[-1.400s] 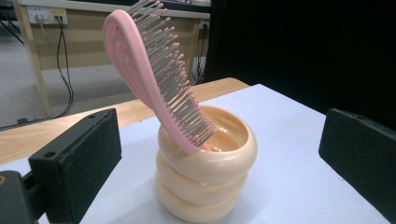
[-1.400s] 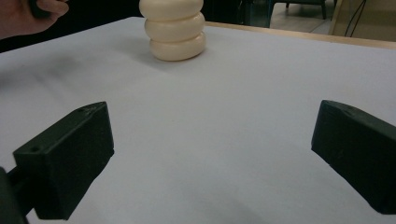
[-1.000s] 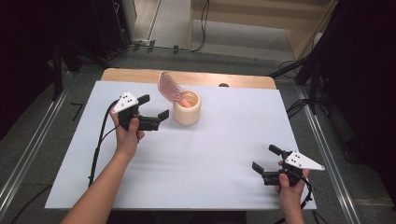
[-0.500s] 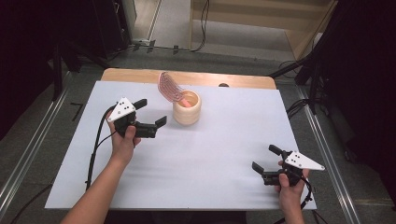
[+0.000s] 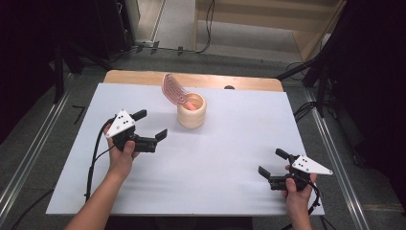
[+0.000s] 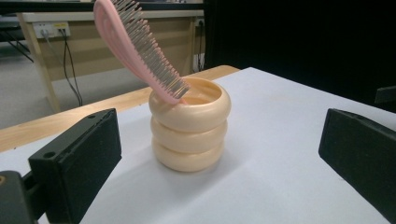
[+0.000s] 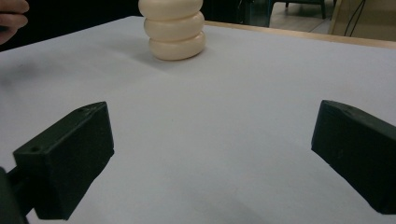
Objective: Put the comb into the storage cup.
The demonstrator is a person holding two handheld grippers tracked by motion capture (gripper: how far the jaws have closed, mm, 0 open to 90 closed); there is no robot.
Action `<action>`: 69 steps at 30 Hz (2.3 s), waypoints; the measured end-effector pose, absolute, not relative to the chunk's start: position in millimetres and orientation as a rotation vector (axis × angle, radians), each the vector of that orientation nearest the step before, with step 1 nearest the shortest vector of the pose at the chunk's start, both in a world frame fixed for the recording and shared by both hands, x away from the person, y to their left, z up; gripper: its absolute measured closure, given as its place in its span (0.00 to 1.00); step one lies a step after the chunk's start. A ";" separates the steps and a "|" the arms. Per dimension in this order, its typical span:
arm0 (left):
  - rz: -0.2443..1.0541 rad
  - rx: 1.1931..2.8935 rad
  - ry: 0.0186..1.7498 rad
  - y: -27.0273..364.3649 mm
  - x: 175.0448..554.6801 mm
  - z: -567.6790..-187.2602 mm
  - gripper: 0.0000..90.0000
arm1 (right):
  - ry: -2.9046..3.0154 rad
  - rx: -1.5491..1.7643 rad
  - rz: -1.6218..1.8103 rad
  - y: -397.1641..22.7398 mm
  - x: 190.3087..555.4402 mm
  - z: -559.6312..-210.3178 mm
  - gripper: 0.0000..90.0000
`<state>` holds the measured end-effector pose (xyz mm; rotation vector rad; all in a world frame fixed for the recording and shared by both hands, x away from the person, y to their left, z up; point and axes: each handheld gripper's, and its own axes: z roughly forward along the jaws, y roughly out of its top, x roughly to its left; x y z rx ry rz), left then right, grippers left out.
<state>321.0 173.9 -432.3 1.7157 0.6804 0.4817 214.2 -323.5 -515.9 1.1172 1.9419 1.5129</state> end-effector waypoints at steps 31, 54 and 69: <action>0.513 1.714 0.737 212.4 282.6 -462.5 0.00 | 1.944 1.113 1.506 -323.0 214.1 -516.0 0.00; 0.557 1.726 0.821 250.8 256.7 -479.8 0.00 | 1.940 1.116 1.503 -322.8 214.2 -516.1 0.00; 0.588 1.754 0.871 273.0 246.7 -484.1 0.00 | 1.936 1.117 1.501 -323.4 214.3 -516.4 0.00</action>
